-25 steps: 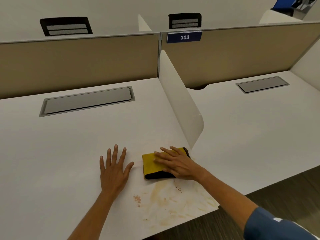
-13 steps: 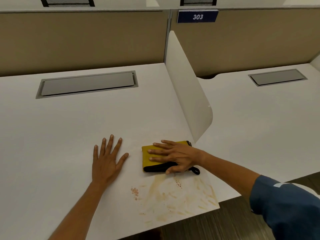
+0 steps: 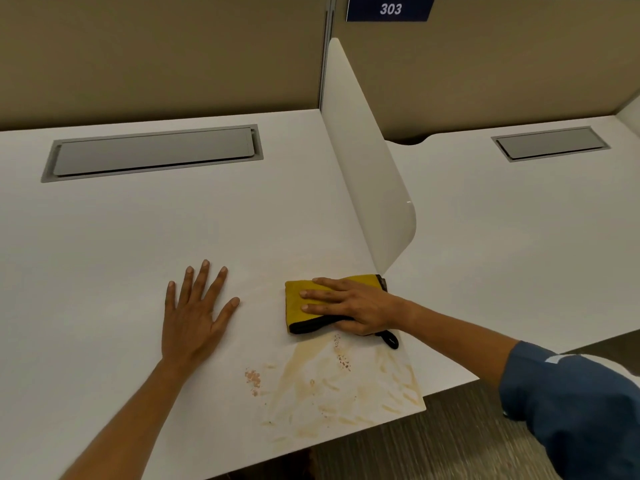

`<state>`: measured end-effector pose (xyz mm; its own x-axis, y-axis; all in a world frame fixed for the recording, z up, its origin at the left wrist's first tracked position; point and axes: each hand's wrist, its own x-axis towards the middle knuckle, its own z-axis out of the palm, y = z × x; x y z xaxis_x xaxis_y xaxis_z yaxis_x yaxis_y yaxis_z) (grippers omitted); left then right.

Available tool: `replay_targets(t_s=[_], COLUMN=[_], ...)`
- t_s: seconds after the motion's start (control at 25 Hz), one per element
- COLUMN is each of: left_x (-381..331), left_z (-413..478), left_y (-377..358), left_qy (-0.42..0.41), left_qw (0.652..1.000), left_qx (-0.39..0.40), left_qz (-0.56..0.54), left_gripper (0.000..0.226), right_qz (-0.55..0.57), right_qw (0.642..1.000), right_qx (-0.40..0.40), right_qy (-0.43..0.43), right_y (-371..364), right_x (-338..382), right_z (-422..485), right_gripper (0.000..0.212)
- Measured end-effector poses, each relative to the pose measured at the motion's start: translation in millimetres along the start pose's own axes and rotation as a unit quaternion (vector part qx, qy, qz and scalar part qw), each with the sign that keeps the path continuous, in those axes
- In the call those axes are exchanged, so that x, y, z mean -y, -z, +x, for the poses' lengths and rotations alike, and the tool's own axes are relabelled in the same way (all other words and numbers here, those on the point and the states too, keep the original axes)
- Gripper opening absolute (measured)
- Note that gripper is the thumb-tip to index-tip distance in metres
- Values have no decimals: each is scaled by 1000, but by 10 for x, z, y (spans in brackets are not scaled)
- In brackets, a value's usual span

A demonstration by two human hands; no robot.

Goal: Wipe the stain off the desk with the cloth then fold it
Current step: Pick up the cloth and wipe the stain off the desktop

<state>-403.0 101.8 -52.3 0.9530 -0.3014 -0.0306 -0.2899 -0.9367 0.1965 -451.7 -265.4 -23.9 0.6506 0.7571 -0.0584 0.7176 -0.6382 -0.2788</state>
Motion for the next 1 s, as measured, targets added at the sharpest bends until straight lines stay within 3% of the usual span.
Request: replay_targets(t_s=[0.16, 0.36, 0.68, 0.84, 1.0], left_x=[11, 12, 12, 32, 56], left_z=[-9, -16, -24, -21, -17], left_y=[-9, -25, -23, -38, -26], left_qy=[1, -1, -7, -13, -14], left_qw=[1000, 1000, 1000, 1000, 999], left_qx=[2, 4, 6, 4, -1], left_qz=[1, 1, -4, -8, -30], left_gripper=[70, 71, 72, 72, 72], right_qz=[13, 35, 91, 104, 114], right_qw=[996, 978, 913, 877, 863], right_qx=[6, -43, -109, -137, -163], right_qy=[-93, -203, -382, -448, -464], right_y=[-41, -245, -476, -580, -619], right_x=[81, 479, 1220, 1546, 1801], right_z=[-393, -660, -647, -473, -298], right_gripper=[61, 61, 62, 63, 64])
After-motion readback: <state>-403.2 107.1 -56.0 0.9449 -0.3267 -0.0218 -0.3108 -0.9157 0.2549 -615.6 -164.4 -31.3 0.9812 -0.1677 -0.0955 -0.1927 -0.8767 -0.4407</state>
